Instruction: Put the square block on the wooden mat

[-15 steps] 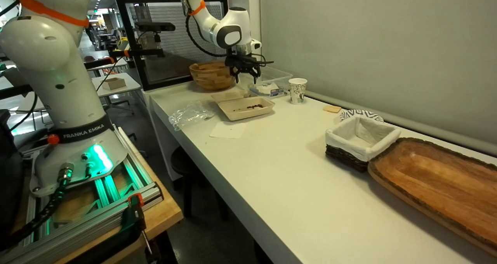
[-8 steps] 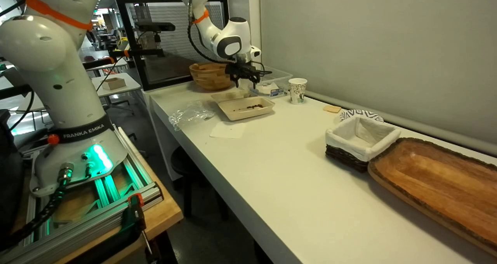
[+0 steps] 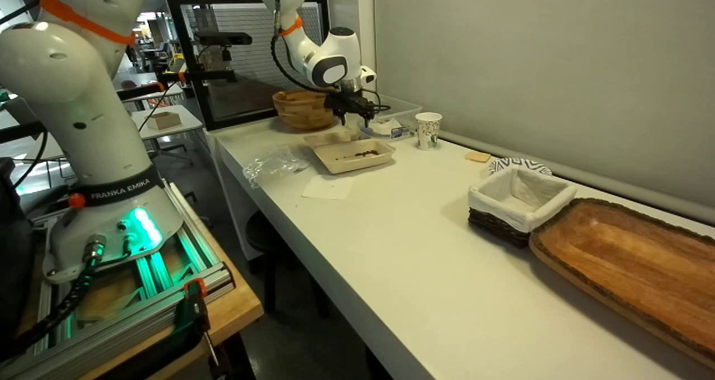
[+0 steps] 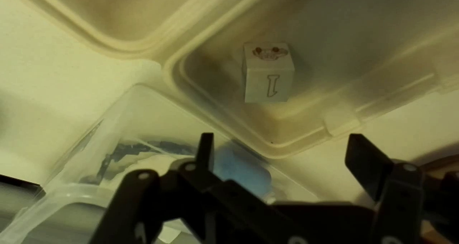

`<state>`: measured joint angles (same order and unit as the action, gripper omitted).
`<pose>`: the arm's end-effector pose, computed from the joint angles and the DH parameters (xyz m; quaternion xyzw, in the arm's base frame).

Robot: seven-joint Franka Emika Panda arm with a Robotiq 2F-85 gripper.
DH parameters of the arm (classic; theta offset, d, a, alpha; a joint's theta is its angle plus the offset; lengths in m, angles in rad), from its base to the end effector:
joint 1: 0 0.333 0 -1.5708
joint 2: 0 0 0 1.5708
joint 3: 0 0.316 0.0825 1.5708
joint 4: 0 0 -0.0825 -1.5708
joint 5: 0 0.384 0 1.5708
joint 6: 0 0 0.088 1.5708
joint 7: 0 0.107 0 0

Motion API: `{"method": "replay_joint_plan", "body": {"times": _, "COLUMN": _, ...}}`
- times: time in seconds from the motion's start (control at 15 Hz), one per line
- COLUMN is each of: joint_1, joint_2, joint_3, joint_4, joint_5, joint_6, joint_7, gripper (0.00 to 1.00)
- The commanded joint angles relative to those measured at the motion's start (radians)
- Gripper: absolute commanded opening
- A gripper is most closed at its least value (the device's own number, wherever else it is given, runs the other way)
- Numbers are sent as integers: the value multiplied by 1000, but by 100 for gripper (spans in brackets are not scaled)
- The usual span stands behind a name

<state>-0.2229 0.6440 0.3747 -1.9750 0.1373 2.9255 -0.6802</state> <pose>0.6358 0.0751 0.1922 -0.9349 -0.2863 -0.1935 0.0810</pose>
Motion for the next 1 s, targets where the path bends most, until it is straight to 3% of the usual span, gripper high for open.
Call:
{"method": "replay_joint_plan", "body": {"times": 0.0, "joint_1": 7, "joint_2": 18, "joint_3": -1, "joint_4": -12, "joint_5": -28, "joint_6": 39, "joint_7": 42, "gripper": 99}}
{"method": "replay_joint_plan", "body": {"times": 0.33, "joint_1": 12, "joint_2": -25, "joint_3": 28, "joint_4": -62, "joint_5": -14, "joint_6": 40, "joint_7": 111, "gripper": 100}}
{"method": "replay_joint_plan", "body": {"times": 0.93, "joint_1": 43, "joint_2": 2, "joint_3": -51, "joint_4": -82, "joint_5": -98, "joint_6": 94, "joint_7": 216, "gripper": 100}}
